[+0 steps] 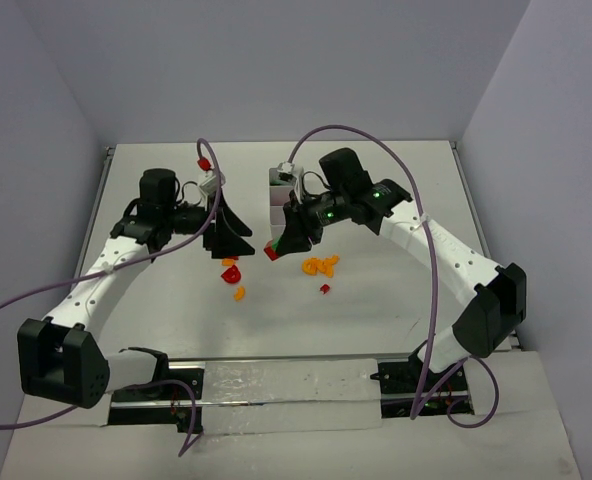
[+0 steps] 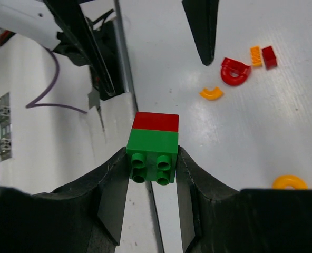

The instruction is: Sort the legos into containers by color

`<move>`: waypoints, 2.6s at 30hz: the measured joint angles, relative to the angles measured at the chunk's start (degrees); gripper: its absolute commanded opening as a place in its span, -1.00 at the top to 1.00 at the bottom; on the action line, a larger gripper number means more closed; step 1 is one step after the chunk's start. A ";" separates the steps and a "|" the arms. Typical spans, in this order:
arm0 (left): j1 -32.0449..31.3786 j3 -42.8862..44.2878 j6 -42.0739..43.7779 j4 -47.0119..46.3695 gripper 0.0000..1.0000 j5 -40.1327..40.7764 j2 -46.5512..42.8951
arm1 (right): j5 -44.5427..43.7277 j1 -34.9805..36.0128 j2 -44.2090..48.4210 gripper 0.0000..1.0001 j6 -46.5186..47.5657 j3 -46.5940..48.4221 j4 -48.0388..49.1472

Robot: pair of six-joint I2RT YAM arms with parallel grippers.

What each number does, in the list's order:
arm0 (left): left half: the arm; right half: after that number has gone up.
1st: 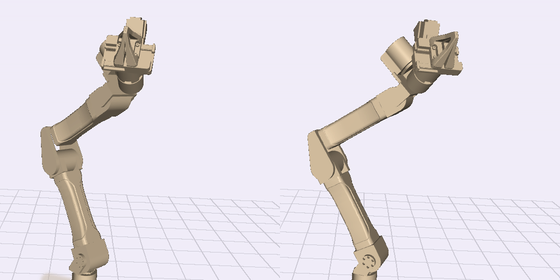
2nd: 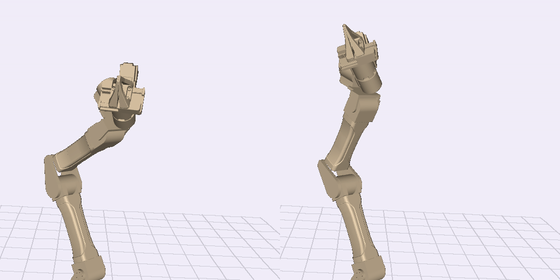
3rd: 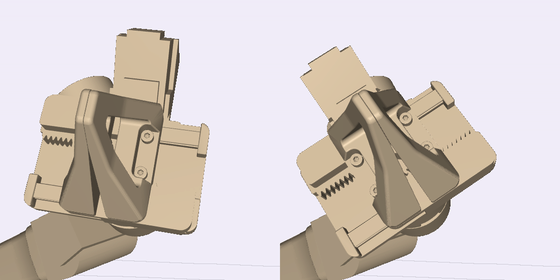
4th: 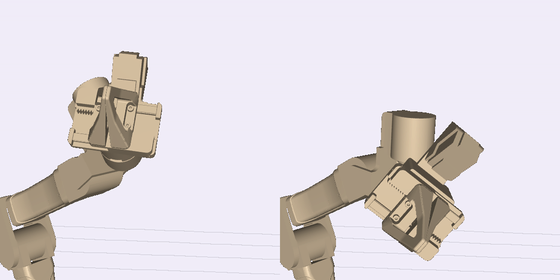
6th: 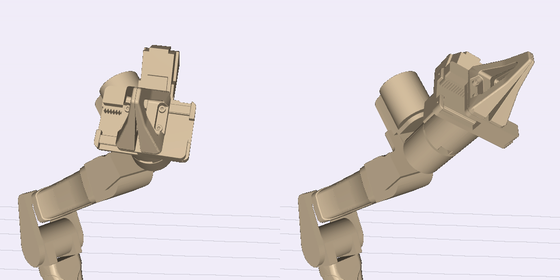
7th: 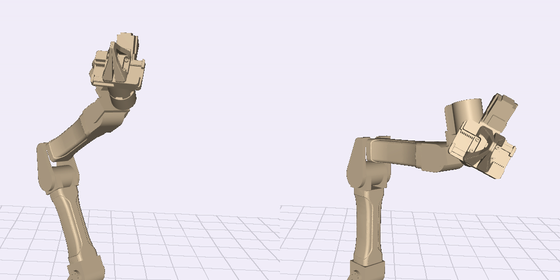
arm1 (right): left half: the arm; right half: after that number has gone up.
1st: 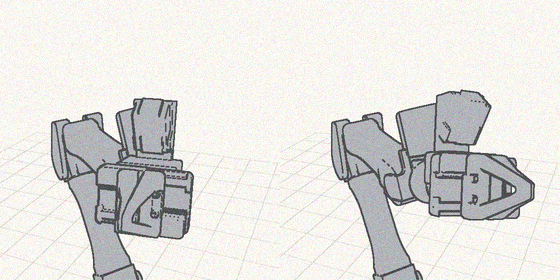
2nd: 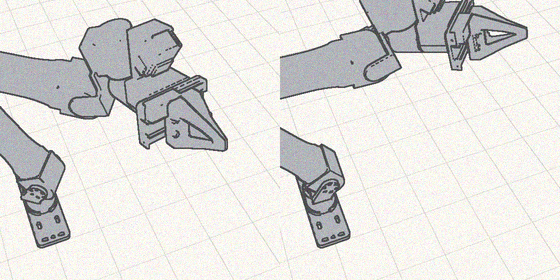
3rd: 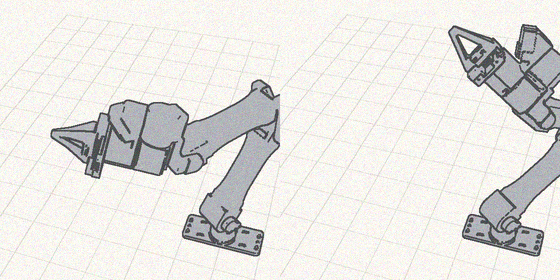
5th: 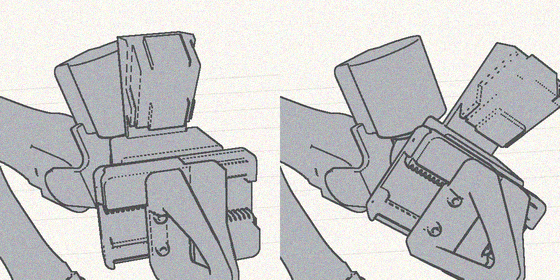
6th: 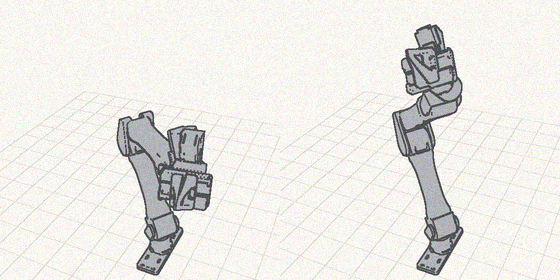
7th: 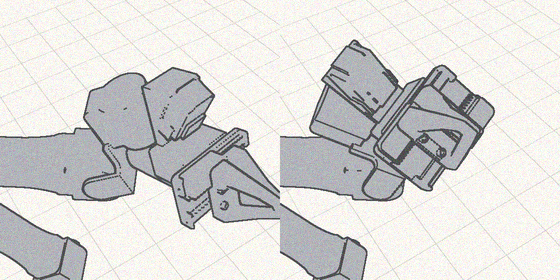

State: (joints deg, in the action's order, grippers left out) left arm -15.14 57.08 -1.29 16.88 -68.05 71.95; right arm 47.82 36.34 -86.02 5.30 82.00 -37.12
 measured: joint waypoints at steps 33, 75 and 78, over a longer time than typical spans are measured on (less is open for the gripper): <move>-6.80 -0.50 -6.52 -7.57 0.97 -6.19 0.27 | 10.38 0.18 -1.49 1.00 -2.19 0.96 -0.14; -20.06 29.48 -20.96 -4.75 0.67 79.59 36.53 | -31.97 -18.97 -3.19 1.00 -10.62 7.93 5.26; -20.08 31.22 -21.10 -4.10 0.41 80.36 38.11 | -33.19 -18.97 -3.19 1.00 -10.62 7.93 5.79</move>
State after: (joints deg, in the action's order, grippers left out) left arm -35.22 88.30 -22.38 12.77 12.31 110.06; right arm 14.63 17.37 -89.21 -5.32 89.93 -31.33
